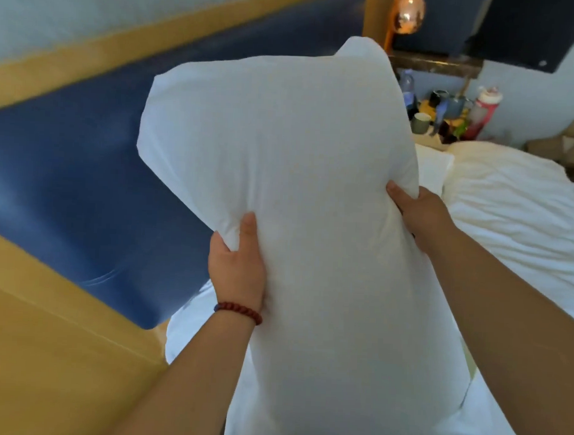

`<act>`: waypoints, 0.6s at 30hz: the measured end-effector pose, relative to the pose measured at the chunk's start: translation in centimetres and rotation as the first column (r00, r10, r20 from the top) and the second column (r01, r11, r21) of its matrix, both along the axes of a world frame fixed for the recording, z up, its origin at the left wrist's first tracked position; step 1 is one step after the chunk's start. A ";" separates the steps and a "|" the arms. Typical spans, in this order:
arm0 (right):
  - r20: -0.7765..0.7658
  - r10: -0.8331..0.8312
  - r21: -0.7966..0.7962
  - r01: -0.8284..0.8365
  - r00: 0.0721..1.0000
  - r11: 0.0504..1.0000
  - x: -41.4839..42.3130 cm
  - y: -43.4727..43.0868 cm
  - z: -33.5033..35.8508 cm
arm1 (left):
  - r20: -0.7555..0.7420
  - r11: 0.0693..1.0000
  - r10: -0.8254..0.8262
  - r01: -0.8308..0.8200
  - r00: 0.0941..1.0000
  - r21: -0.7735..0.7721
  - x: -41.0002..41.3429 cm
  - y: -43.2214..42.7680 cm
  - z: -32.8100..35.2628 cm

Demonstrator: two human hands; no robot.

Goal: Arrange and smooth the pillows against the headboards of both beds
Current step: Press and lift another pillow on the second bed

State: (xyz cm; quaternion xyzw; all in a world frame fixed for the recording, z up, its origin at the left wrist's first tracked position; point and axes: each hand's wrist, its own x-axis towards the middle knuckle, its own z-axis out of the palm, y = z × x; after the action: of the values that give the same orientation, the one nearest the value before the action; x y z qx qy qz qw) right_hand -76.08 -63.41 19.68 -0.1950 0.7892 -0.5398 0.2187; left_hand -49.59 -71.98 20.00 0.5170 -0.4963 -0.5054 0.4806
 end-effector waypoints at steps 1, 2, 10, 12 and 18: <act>-0.014 0.038 -0.009 -0.038 0.999 0.999 -0.4 -0.5 0.5 | -0.009 0.999 0.038 -0.038 0.999 -0.013 -0.1 0.7 0.2; -0.025 0.075 -0.021 -0.076 0.997 0.997 -0.7 -1.2 0.8 | -0.012 0.997 0.073 -0.073 0.997 -0.020 -0.2 1.4 0.3; -0.098 0.387 -0.037 -0.392 0.917 0.919 -2.6 -7.5 0.8 | 0.142 0.950 0.299 -0.308 0.944 0.047 -0.4 4.2 -1.9; -0.121 0.439 -0.027 -0.445 0.890 0.895 -2.7 -9.8 0.0 | 0.230 0.939 0.322 -0.341 0.918 0.044 -0.5 3.9 -3.0; -0.079 0.490 -0.024 -0.493 0.868 0.870 -2.6 -14.7 -5.4 | 0.543 0.939 0.218 -0.325 0.811 0.109 1.3 0.1 -8.5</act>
State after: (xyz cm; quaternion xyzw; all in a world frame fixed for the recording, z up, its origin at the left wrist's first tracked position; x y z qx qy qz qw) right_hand -78.68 -78.16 14.27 -0.4129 0.7088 -0.4764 0.3164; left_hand -48.28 -71.89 11.48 0.7454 -0.4762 -0.3180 0.3413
